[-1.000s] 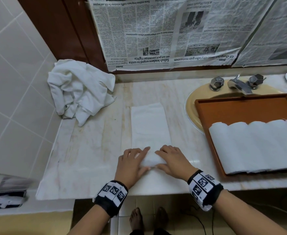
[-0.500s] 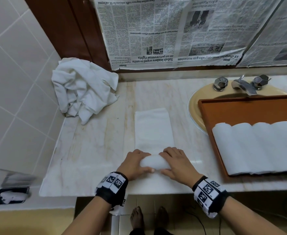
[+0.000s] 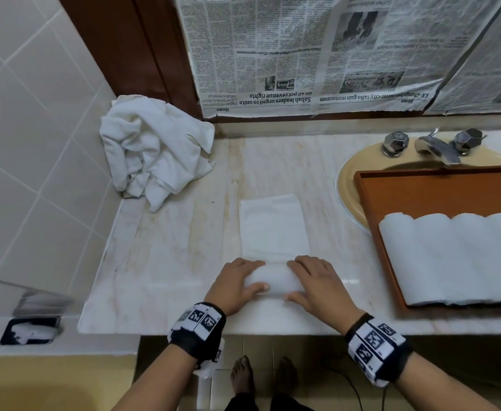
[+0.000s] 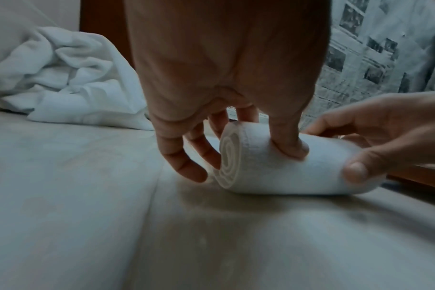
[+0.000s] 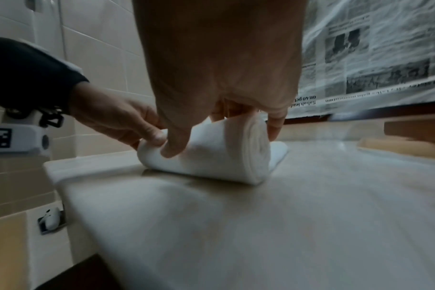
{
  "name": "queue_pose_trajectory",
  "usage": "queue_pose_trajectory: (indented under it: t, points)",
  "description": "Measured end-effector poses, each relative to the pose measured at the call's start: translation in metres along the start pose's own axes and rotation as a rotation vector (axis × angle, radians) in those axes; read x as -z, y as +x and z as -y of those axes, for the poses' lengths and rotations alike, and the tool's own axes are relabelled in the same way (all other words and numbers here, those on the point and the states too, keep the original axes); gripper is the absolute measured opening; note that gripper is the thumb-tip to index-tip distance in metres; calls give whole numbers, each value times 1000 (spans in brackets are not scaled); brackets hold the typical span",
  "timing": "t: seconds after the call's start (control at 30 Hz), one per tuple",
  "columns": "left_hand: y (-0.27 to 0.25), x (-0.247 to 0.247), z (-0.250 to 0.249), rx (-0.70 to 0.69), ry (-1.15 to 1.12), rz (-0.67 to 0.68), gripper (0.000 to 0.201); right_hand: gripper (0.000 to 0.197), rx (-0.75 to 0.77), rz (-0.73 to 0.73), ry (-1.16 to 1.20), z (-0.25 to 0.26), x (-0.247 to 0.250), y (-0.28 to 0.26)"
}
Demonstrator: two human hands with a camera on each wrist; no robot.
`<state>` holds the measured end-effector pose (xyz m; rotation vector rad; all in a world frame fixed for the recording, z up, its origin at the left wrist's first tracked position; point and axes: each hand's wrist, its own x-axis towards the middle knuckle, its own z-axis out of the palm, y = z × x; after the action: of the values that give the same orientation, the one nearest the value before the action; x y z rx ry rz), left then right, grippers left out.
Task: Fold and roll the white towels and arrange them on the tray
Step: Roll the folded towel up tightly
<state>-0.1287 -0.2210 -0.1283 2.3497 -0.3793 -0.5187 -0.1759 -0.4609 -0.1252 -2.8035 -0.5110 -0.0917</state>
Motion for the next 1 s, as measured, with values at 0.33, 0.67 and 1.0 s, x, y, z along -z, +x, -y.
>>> queue_pose_trajectory:
  t: [0.33, 0.67, 1.0]
  points:
    - [-12, -9, -1, -150, 243, -57, 79, 53, -258, 533, 440, -9, 33, 37]
    - [-2, 1, -4, -30, 98, 88, 75, 62, 7, 27, -41, 13, 1, -3]
    - [-14, -5, -9, -103, 155, -45, 70, 64, -230, 489, 362, -4, 37, 24]
